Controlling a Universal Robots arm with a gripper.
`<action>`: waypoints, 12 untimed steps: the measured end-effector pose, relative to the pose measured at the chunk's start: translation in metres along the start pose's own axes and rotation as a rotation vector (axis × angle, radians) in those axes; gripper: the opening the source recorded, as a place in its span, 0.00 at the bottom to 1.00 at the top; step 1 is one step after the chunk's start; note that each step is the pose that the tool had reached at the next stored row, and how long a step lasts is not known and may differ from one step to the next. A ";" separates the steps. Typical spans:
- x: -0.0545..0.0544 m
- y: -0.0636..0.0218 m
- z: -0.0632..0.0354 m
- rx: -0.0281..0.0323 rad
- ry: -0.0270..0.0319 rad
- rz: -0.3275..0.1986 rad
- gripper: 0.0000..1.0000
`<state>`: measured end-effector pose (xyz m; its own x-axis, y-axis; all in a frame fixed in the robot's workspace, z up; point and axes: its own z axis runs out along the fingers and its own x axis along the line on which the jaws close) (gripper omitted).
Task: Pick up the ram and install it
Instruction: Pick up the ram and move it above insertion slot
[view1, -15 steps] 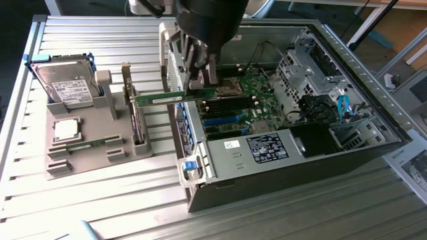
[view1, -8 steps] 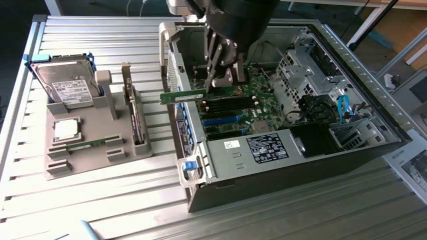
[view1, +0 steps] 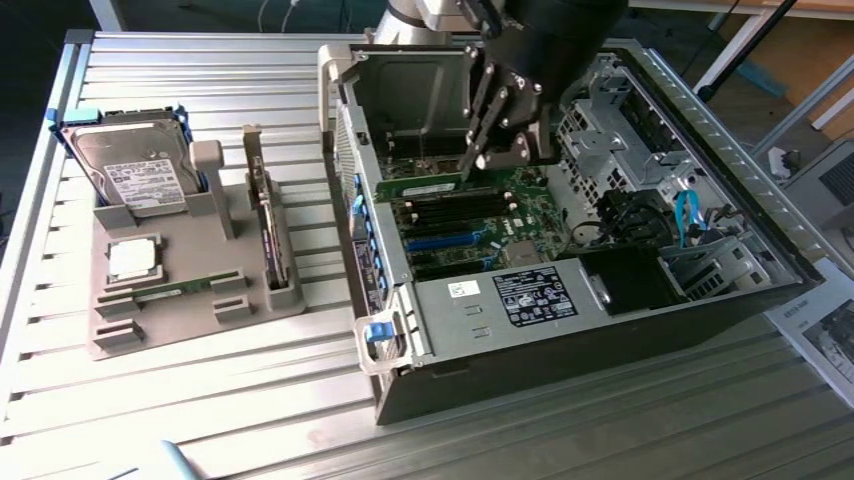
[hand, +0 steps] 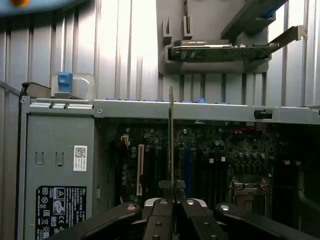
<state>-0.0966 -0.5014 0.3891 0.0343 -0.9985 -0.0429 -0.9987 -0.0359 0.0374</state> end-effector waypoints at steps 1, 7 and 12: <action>0.000 -0.0062 -0.0002 0.0000 -0.0004 0.000 0.12; 0.001 -0.0316 -0.0013 0.0000 -0.0015 0.000 0.12; 0.002 -0.0670 -0.0026 0.0000 -0.0025 0.000 0.12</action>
<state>-0.0295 -0.5014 0.3891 0.0344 -0.9984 -0.0454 -0.9986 -0.0361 0.0374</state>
